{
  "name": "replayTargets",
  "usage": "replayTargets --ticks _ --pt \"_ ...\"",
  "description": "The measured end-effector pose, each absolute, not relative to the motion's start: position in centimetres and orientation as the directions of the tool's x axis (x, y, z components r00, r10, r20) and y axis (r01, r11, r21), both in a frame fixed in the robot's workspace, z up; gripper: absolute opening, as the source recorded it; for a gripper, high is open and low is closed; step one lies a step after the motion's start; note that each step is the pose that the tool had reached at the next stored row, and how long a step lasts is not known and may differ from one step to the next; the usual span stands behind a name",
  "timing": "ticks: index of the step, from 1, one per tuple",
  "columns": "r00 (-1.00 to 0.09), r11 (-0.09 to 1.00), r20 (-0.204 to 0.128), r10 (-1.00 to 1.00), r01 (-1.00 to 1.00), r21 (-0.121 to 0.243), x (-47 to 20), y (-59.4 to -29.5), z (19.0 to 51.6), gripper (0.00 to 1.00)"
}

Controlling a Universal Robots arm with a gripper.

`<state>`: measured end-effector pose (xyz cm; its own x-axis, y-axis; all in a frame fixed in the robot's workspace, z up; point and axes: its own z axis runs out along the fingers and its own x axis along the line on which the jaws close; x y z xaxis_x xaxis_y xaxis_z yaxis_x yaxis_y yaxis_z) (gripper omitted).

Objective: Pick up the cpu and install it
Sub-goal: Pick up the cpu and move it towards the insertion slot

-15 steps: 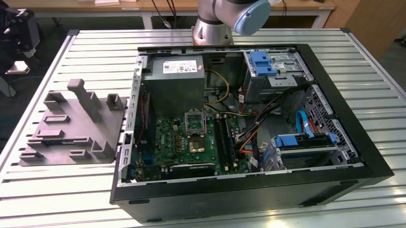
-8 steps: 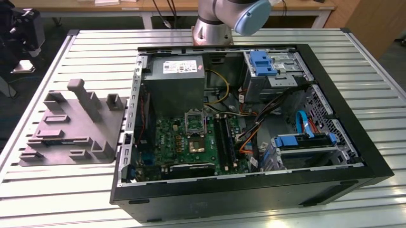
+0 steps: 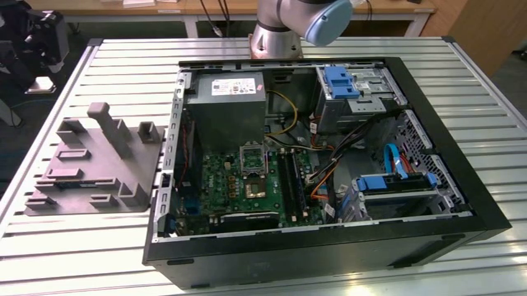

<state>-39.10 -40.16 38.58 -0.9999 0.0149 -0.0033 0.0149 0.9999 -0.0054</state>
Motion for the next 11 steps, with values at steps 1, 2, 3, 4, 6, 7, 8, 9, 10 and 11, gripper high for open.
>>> replayTargets --ticks 1,2,3,4,6,7,8,9,10,11 --pt "-1.0 1.0 -0.003 0.015 0.015 -0.005 -38.96 -40.16 38.57 0.47" --pt "-1.0 1.0 -0.003 0.015 0.015 -0.005 -38.82 -40.16 38.57 0.47" --pt "-1.0 1.0 -0.003 0.015 0.015 -0.005 -38.68 -40.16 38.58 0.47" --pt "-1.0 1.0 -0.003 0.015 0.015 -0.005 -38.49 -40.16 38.57 0.47" --pt "-1.0 1.0 -0.003 0.015 0.015 -0.005 -38.2 -40.16 38.57 0.47" --pt "-1.0 1.0 -0.003 0.015 0.015 -0.005 -38.14 -40.15 38.57 0.47" --pt "-1.0 1.0 -0.003 0.015 0.015 -0.005 -38.13 -40.16 38.57 0.47" --pt "-1.0 1.0 -0.003 0.015 0.015 -0.005 -38.13 -40.15 38.57 0.47" --pt "-1.0 1.0 -0.003 0.015 0.015 -0.005 -38.12 -40.16 38.57 0.47" --pt "-1.0 1.0 -0.003 0.015 0.015 -0.005 -38.11 -40.16 38.57 0.47"
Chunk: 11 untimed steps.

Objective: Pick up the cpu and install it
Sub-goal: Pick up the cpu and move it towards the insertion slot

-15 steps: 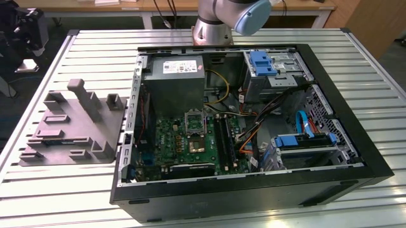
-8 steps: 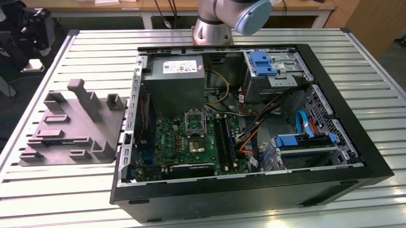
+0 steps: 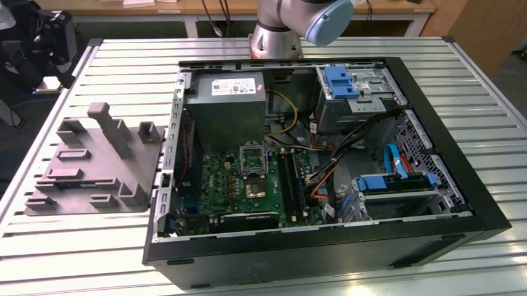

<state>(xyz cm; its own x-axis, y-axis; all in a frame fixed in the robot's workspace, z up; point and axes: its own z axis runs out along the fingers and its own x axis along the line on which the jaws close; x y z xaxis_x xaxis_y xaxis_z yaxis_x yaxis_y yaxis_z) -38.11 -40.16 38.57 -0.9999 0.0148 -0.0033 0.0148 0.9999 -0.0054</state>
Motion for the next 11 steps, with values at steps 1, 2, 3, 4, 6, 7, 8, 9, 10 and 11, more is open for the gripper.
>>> replayTargets --ticks 1,2,3,4,6,7,8,9,10,11 --pt "-1.0 1.0 -0.003 0.015 0.015 -0.005 -38.11 -40.16 38.58 0.47" --pt "-1.0 1.0 -0.003 0.015 0.015 -0.005 -38.11 -40.16 38.57 0.47" --pt "-1.0 1.0 -0.003 0.015 0.015 -0.005 -38.11 -40.16 38.57 0.47" --pt "-1.0 1.0 -0.003 0.015 0.015 -0.005 -38.11 -40.16 38.57 0.47" --pt "-1.0 1.0 -0.003 0.015 0.015 -0.005 -38.1 -40.16 38.57 0.47" --pt "-1.0 1.0 -0.003 0.015 0.015 -0.005 -38.09 -40.16 38.57 0.47" --pt "-1.0 1.0 -0.003 0.015 0.015 -0.005 -38.06 -40.16 38.57 0.47" --pt "-1.0 1.0 -0.003 0.015 0.015 -0.005 -38.02 -40.16 38.58 0.47" --pt "-1.0 1.0 -0.003 0.015 0.015 -0.005 -37.97 -40.16 38.58 0.47" --pt "-1.0 1.0 -0.003 0.015 0.015 -0.005 -37.92 -40.16 38.57 0.47"
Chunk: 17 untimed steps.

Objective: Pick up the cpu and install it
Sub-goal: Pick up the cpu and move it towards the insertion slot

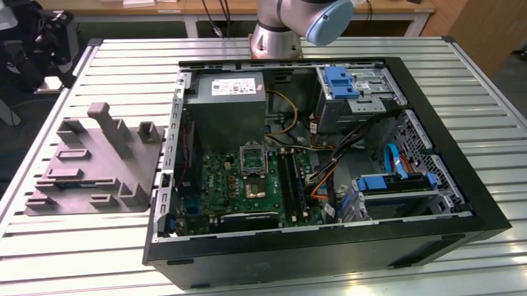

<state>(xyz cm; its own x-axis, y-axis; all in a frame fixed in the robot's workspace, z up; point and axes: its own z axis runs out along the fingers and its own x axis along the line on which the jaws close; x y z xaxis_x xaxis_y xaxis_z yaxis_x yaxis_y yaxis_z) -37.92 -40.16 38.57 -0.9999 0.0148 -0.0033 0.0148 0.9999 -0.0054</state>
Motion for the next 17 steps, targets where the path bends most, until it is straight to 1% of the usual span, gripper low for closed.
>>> replayTargets --ticks 17 --pt "-1.0 1.0 -0.003 0.015 0.015 -0.005 -36.6 -40.2 38.6 0.47"
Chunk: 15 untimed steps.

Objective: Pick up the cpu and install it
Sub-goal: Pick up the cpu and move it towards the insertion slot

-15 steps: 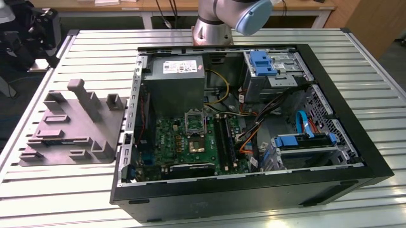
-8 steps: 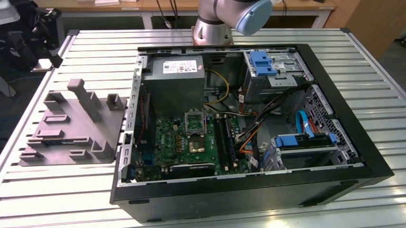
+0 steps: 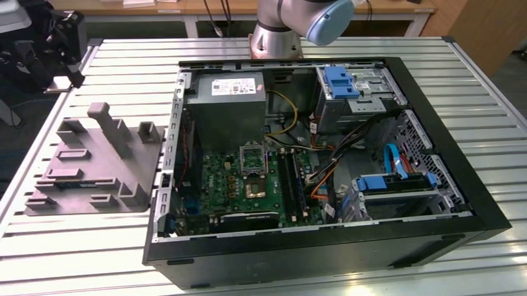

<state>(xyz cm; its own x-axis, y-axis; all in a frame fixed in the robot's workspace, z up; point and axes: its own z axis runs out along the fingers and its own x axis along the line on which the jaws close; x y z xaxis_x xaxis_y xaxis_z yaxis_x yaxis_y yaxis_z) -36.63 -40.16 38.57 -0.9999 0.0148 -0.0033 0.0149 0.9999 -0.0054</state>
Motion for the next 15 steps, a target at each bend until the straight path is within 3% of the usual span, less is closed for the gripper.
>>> replayTargets --ticks 15 --pt "-1.0 1.0 -0.003 0.015 0.015 -0.005 -35.8 -40.16 38.56 0.47"
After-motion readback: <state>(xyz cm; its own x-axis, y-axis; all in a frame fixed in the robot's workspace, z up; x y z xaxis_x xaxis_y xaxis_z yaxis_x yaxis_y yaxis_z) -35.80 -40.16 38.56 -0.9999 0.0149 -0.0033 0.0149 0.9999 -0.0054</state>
